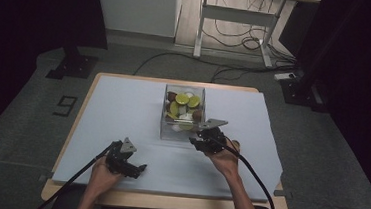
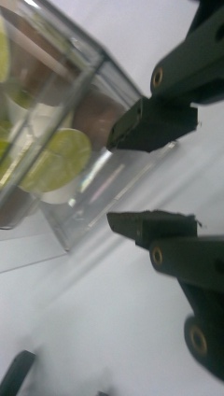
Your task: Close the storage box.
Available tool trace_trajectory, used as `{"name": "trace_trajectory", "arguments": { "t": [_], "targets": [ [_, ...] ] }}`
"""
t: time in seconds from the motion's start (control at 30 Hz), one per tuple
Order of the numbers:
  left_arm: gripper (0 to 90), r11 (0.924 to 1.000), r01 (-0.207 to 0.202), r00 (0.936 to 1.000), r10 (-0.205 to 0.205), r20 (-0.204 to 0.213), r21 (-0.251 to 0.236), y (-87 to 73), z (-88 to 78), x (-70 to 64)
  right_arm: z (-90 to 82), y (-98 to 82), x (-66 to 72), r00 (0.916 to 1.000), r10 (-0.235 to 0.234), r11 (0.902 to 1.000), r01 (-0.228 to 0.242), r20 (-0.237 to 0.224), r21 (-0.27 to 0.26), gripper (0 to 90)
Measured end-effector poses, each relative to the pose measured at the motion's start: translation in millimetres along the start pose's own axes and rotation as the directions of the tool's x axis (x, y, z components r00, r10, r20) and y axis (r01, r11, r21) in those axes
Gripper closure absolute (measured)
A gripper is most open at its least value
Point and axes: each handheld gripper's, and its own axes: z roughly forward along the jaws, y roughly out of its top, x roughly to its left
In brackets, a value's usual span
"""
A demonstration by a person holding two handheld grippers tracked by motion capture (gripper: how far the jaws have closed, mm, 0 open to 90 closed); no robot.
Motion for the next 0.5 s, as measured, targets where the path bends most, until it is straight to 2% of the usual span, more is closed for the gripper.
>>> {"name": "trace_trajectory", "arguments": {
  "t": [0.23,0.37,0.5],
  "targets": [
    [0.0,0.9999,0.014,0.9998,-0.014,0.014,0.006,-0.9,-0.2,2.9,-14.6,-7.3,-7.1,0.9985,0.028,0.9994,-0.027,-0.048,0.021,38.0],
    [0.0,0.9998,0.019,0.9996,-0.019,0.020,0.009,-1.0,-0.1,3.7,-22.5,-9.6,-9.7,0.9978,0.037,0.9991,-0.036,-0.055,0.023,30.9],
    [0.0,0.9998,0.016,0.9996,-0.016,0.021,0.010,-1.3,-0.5,3.8,-30.6,-12.7,-12.6,0.9977,0.045,0.9988,-0.043,-0.052,0.022,27.4]
  ]
}}
